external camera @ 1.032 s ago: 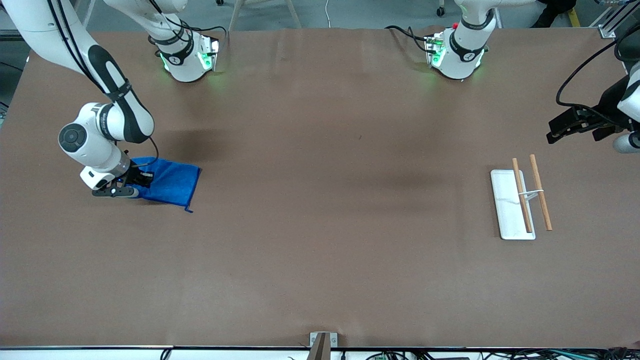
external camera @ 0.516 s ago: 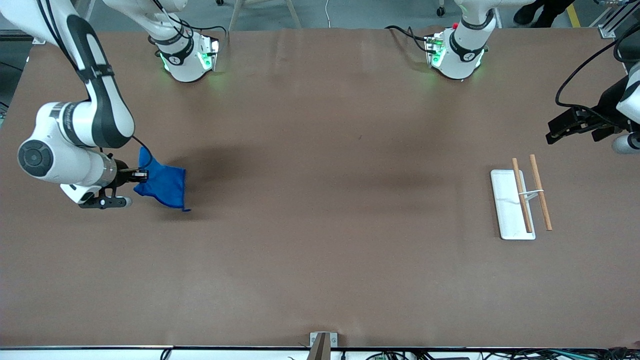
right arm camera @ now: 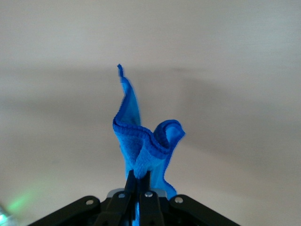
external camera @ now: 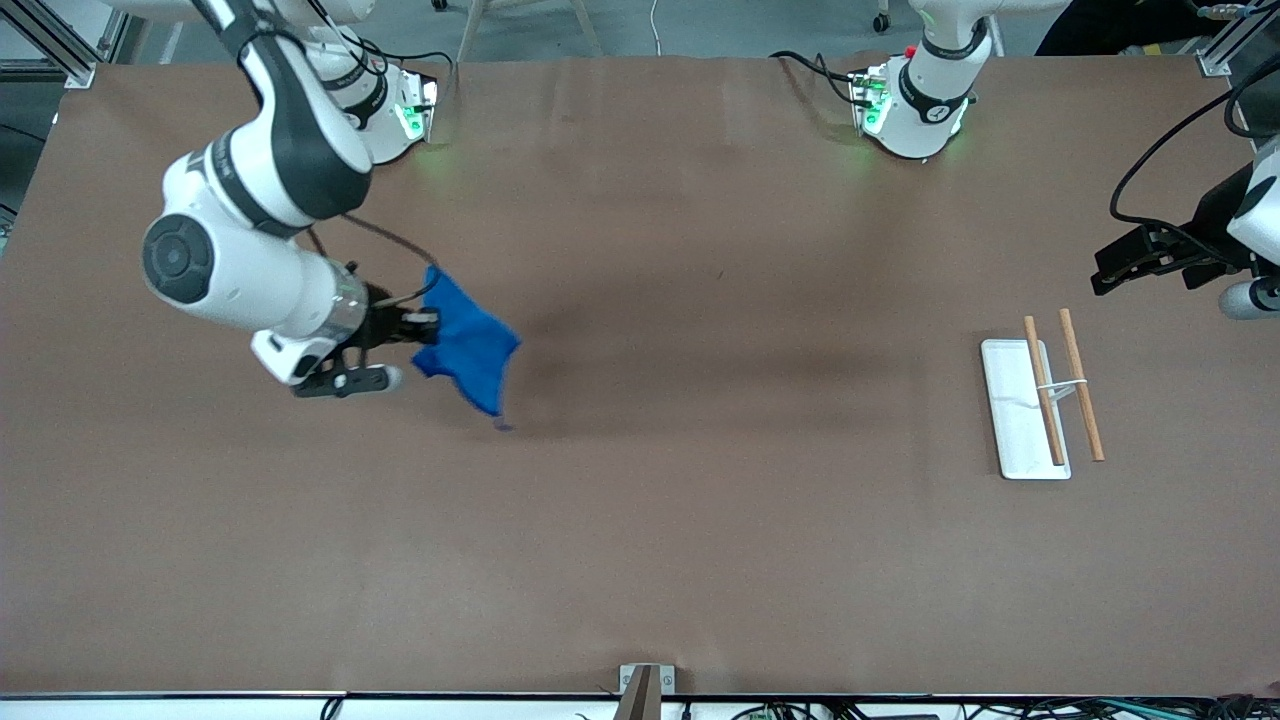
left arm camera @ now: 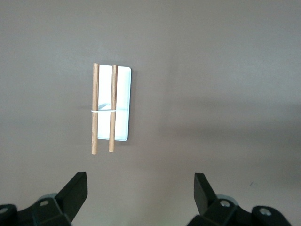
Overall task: Right arm passes towel to left arm to hang
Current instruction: 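Lift the blue towel with the right gripper toward the table's middle, then hold the towel up with the right gripper while the left gripper approaches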
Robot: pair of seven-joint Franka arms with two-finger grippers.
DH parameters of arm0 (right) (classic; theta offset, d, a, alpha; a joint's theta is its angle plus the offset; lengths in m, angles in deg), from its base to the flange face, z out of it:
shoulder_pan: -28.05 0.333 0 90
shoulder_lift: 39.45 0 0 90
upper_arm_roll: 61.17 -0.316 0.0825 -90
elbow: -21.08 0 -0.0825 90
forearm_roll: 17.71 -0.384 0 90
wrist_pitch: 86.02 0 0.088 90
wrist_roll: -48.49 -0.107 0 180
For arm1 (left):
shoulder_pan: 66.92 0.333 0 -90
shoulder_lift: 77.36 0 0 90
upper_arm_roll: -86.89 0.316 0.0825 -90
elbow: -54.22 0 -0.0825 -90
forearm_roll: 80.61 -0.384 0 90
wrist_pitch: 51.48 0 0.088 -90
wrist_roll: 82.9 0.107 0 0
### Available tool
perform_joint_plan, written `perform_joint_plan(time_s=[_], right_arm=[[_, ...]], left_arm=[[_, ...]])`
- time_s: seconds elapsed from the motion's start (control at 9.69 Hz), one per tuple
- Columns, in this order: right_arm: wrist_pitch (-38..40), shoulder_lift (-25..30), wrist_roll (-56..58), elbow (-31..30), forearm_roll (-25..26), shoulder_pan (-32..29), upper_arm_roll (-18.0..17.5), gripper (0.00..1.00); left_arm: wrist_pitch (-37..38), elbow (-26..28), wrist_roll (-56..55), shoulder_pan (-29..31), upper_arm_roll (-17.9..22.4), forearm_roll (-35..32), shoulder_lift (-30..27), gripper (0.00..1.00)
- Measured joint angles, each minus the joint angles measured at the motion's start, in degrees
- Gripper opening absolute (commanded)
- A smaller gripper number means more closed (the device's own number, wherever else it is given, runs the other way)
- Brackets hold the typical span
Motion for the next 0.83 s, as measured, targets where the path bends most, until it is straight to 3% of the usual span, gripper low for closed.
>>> perform_joint_plan(time_s=[0.31, 0.41, 0.83], right_arm=[[-7.7, -0.9, -0.1, 2.1, -15.6, 1.7, -6.6, 0.01], [-12.4, -2.1, -0.1, 2.4, -19.5, 3.7, -8.0, 0.01], [-27.3, -10.2, -0.3, 8.4, -28.1, 12.0, -12.1, 0.01]], left_arm=[[0.0, -0.1, 0.0, 0.0, -0.1, 1.5, 0.1, 1.0], [0.0, -0.1, 0.0, 0.1, -0.1, 5.5, 0.1, 1.0], [-0.6, 1.0, 6.4, 3.7, 0.0, 21.9, 1.5, 1.0]])
